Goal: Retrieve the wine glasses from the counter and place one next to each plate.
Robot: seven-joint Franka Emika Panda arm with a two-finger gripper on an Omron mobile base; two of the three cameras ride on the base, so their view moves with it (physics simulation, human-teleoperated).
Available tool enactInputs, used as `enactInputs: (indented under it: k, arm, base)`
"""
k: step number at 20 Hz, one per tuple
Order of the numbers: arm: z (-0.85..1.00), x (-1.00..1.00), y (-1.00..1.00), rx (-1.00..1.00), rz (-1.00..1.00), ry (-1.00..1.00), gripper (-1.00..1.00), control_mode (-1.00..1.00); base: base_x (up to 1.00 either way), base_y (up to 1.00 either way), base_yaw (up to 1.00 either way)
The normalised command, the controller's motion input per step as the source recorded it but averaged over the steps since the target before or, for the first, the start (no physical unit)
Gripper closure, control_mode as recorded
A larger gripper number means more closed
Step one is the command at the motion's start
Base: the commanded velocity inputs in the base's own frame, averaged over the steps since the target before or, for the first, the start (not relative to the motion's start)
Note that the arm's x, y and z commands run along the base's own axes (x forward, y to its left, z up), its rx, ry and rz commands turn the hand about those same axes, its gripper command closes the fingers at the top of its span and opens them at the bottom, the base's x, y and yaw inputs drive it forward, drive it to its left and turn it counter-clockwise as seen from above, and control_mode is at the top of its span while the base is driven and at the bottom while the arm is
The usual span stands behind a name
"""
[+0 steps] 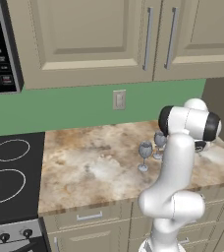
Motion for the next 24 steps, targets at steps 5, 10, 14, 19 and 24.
enactInputs:
  k: [5, 10, 14, 19, 24]
  arm:
    - [0.10, -0.03, 0.00, 0.04, -0.03, 0.00, 1.00, -1.00]
    - [0.27, -0.17, 0.00, 0.04, -0.02, -0.03, 1.00, -1.00]
    - [0.36, -0.22, 0.00, 0.02, -0.02, -0.10, 1.00, -1.00]
    - [0.67, -0.41, 0.00, 0.03, -0.05, -0.18, 1.00, -1.00]
    - [0.96, -0.95, -0.01, 0.03, -0.14, -0.29, 1.00, -1.00]
  base:
    - [0.00, 0.00, 0.00]
    - [0.00, 0.00, 0.00]
    - [0.00, 0.00, 0.00]
    - [0.00, 0.00, 0.00]
    - [0.00, 0.00, 0.00]
